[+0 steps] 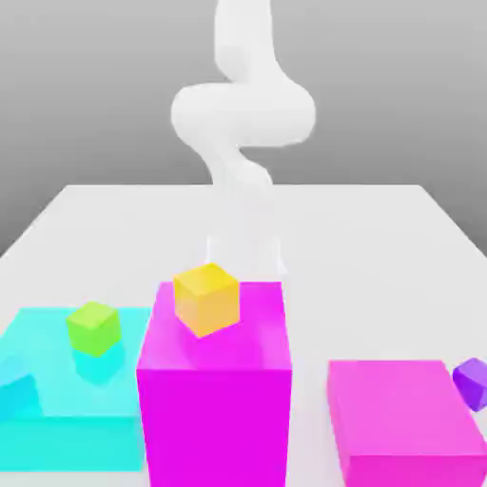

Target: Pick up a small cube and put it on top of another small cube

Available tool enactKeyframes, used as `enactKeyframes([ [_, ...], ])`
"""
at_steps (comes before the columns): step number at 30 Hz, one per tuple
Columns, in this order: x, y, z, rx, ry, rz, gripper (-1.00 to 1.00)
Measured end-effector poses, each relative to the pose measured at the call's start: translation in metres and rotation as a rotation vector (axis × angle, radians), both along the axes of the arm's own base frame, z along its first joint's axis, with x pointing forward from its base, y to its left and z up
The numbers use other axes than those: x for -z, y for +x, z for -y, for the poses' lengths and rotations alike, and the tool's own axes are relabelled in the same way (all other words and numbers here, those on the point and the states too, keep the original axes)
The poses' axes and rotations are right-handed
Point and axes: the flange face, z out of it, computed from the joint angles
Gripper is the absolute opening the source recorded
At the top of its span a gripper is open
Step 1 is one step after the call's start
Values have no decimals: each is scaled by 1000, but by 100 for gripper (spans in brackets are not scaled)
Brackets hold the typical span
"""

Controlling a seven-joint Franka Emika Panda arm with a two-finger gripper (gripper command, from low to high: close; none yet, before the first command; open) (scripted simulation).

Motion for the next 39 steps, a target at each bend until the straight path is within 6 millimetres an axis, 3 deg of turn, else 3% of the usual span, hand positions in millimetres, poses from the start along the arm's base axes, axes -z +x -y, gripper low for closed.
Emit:
enactKeyframes([
  [6, 100, 58, -76, -368, -247, -153, 0],
  [10, 171, 75, -129, -629, -386, -240, 0],
  [13, 227, 76, -168, -837, -479, -297, 0],
  [16, 284, 68, -206, -1052, -560, -346, 0],
  [20, 359, 35, -263, -1378, -656, -392, 0],
  [27, 480, -29, -310, -1862, -736, -447, 0],
  [31, 534, -36, -314, -1900, -737, -448, 0],
  [32, 543, -36, -313, -1902, -738, -448, -100],
  [39, 544, -37, -313, -1903, -738, -451, -100],
])
